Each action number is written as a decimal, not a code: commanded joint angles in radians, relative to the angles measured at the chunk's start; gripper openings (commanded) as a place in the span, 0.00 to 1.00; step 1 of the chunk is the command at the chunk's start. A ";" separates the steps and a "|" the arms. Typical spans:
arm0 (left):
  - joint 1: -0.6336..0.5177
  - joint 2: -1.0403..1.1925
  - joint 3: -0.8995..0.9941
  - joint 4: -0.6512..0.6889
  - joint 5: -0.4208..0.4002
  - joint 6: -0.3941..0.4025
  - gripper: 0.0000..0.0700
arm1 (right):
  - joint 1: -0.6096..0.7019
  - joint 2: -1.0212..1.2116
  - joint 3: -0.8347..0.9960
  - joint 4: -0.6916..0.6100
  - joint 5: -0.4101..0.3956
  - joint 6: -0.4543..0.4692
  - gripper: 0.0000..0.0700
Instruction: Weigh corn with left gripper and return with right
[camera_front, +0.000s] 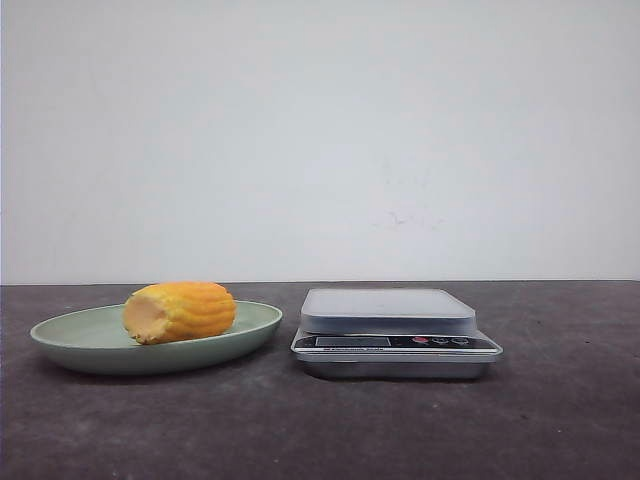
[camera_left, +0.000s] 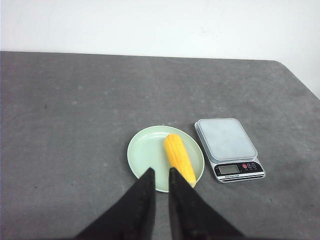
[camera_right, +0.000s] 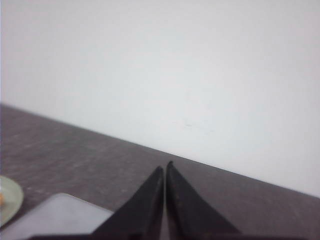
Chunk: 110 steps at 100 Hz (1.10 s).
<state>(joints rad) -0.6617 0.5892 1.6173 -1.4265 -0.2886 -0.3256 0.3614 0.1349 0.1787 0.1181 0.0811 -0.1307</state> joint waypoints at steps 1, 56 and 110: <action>-0.005 0.004 0.024 -0.053 0.001 -0.001 0.02 | -0.055 -0.030 -0.079 0.016 -0.005 0.084 0.00; -0.006 0.003 0.026 -0.053 0.000 -0.001 0.02 | -0.234 -0.131 -0.166 -0.294 -0.047 0.157 0.00; -0.006 0.003 0.026 -0.053 0.001 -0.001 0.02 | -0.240 -0.131 -0.166 -0.276 -0.055 0.157 0.00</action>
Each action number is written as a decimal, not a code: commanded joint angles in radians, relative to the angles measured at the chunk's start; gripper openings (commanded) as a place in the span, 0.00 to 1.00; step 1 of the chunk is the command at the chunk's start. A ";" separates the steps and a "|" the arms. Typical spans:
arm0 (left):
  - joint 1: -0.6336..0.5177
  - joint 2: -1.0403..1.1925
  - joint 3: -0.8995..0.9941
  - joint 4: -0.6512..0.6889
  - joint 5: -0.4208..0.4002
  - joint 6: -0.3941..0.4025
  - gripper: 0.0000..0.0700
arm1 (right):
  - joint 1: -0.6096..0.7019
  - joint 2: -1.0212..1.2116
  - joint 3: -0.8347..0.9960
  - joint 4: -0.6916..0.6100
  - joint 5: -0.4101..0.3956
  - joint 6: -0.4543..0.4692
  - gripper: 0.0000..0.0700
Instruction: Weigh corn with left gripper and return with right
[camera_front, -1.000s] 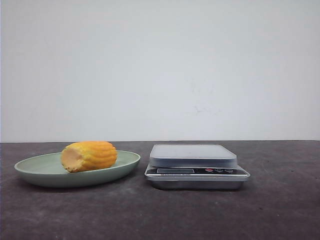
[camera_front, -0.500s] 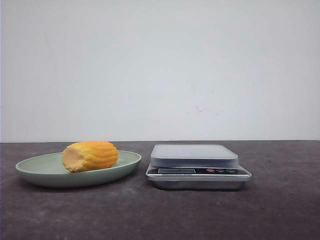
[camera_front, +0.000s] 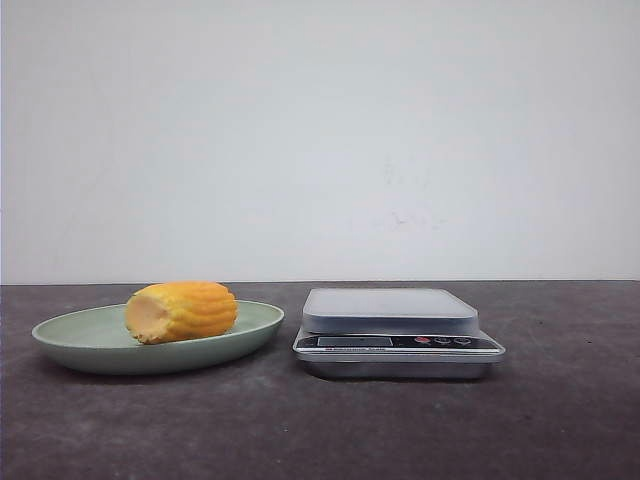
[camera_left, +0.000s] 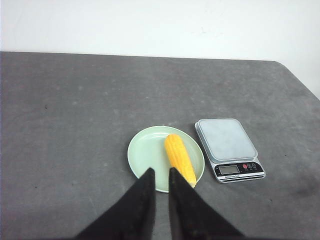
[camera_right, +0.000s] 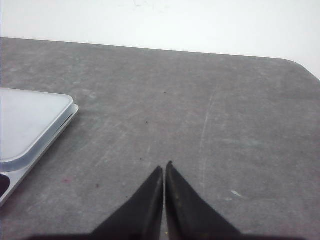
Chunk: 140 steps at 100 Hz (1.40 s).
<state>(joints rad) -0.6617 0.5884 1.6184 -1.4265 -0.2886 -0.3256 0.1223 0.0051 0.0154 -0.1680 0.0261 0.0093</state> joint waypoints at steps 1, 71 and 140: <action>-0.006 0.004 0.024 -0.053 0.001 -0.001 0.02 | 0.000 -0.002 -0.002 0.011 0.000 0.017 0.00; 0.031 0.003 -0.007 0.018 -0.045 0.008 0.02 | 0.000 -0.002 -0.002 0.011 0.000 0.017 0.00; 0.425 -0.304 -1.219 1.163 0.270 0.079 0.02 | 0.000 -0.002 -0.002 0.011 0.000 0.017 0.00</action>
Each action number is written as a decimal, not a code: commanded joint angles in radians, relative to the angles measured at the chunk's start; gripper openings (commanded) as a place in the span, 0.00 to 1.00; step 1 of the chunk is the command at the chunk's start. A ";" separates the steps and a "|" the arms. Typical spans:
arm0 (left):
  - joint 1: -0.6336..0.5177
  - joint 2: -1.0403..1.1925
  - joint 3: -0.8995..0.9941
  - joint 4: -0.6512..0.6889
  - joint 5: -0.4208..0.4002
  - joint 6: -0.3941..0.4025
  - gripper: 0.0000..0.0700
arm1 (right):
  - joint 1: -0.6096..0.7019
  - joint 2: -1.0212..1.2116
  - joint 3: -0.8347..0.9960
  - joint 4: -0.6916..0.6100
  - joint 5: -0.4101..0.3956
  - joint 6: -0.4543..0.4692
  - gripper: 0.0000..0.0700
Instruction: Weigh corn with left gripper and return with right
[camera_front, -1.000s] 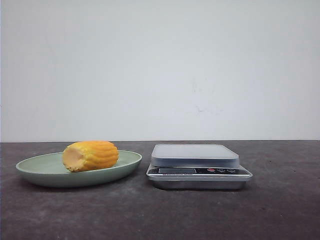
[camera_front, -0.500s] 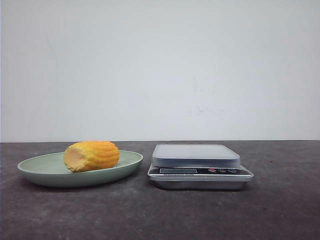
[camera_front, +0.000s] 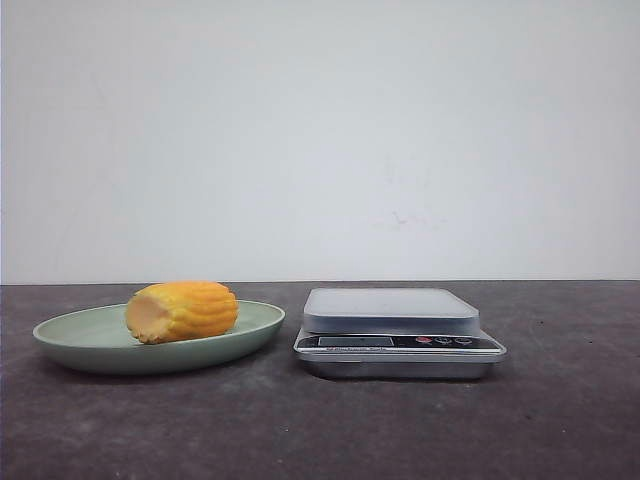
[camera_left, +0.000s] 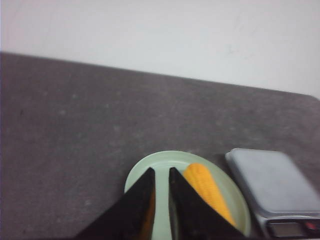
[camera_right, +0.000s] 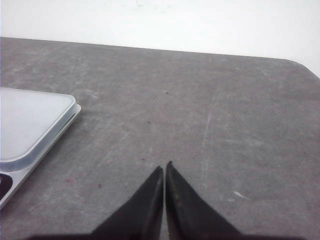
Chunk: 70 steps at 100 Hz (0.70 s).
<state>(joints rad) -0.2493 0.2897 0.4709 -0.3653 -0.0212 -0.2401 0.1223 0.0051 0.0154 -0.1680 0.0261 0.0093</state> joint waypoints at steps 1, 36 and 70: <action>0.016 -0.005 -0.088 0.122 0.003 -0.006 0.02 | 0.000 -0.002 -0.002 0.011 0.000 0.017 0.00; 0.186 -0.164 -0.415 0.408 -0.002 0.103 0.02 | 0.000 -0.002 -0.002 0.010 0.000 0.017 0.00; 0.285 -0.287 -0.457 0.290 0.003 0.179 0.02 | 0.000 -0.001 -0.002 0.008 0.000 0.017 0.00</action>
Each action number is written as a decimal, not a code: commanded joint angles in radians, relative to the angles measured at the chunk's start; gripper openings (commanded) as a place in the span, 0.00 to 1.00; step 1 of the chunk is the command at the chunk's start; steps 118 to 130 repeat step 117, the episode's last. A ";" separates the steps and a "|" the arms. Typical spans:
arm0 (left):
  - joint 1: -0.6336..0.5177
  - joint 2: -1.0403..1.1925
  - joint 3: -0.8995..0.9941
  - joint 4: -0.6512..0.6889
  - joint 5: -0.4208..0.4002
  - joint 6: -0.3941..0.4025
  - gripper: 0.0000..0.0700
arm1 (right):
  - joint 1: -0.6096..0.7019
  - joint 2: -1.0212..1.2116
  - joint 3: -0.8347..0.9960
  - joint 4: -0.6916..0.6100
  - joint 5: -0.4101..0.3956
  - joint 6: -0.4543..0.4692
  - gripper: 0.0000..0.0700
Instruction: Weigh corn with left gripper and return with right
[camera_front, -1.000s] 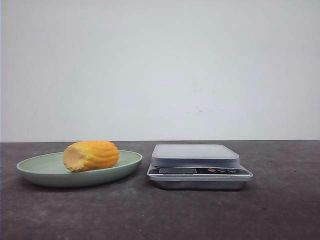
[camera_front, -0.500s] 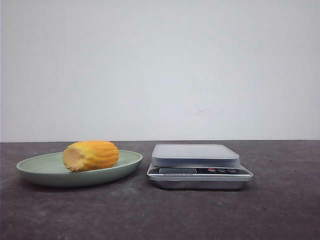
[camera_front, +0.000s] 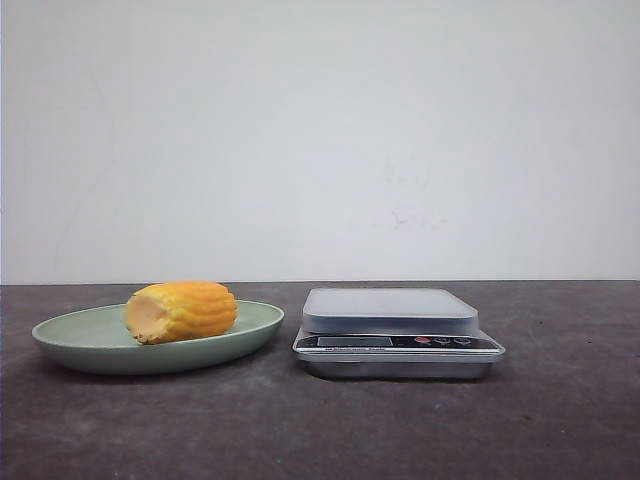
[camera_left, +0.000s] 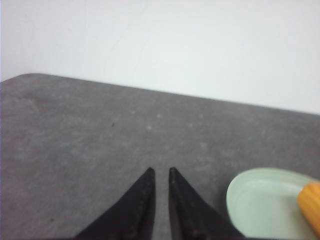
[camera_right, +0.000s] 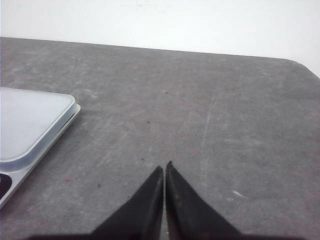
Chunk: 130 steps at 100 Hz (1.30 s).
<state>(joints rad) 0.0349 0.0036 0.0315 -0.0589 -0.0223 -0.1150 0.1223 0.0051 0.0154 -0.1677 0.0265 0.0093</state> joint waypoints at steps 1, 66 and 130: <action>0.000 -0.001 -0.018 -0.023 0.005 0.059 0.02 | 0.000 -0.001 -0.002 0.006 0.000 0.017 0.00; -0.003 0.000 -0.018 -0.129 0.052 0.091 0.02 | 0.000 -0.002 -0.002 0.010 0.000 0.017 0.00; -0.003 0.000 -0.018 -0.129 0.052 0.091 0.02 | 0.000 -0.002 -0.002 0.010 0.000 0.017 0.00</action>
